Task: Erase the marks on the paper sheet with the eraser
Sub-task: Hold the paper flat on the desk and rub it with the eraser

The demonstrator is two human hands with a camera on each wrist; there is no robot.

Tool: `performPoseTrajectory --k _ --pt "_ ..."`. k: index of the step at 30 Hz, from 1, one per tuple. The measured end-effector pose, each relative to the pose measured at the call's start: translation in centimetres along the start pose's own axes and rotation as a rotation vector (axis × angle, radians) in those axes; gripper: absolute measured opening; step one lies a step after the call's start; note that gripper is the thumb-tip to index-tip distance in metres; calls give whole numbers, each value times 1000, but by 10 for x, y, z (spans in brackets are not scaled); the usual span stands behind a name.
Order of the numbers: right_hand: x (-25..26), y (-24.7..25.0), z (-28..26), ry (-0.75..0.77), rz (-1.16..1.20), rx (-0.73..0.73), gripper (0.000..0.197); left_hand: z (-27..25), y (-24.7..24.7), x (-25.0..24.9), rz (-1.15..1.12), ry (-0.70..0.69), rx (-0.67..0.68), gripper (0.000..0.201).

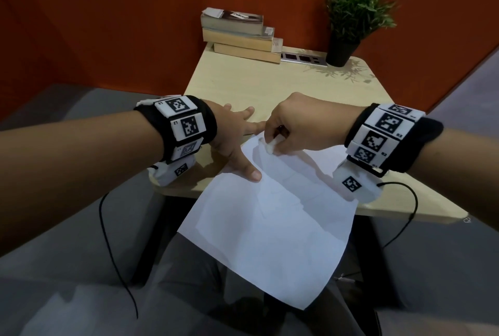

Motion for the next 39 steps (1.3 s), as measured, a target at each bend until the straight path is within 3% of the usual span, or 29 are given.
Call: performPoseTrajectory --k 4,8,13,17,22,26,39 --pt "0 -3 0 -20 -24 -76 18 0 0 1 -7 -5 -2 140" --pt "4 -3 -6 -1 3 8 19 0 -1 1 -8 -1 4 144" --pt "1 -5 -5 -38 -26 -72 13 3 0 1 -1 -2 9 144" --pt "9 -8 -13 17 -3 0 12 3 -1 2 14 5 6 143" --pt "5 -7 -11 -38 -24 -65 12 4 0 2 11 3 9 142" --pt "14 -7 -17 51 -17 12 12 4 -1 2 13 3 14 143" --pt "10 -1 -18 -11 -40 -6 14 8 -1 4 17 4 15 145"
Point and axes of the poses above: each hand's wrist, its own z-axis towards the middle knuckle, its own y-axis out of the back of the hand, x = y × z, the point moved 1 cm from there along z, towards the middle knuckle, and after that the axes turned 6 degrees about -z, right-handed, at the moved point
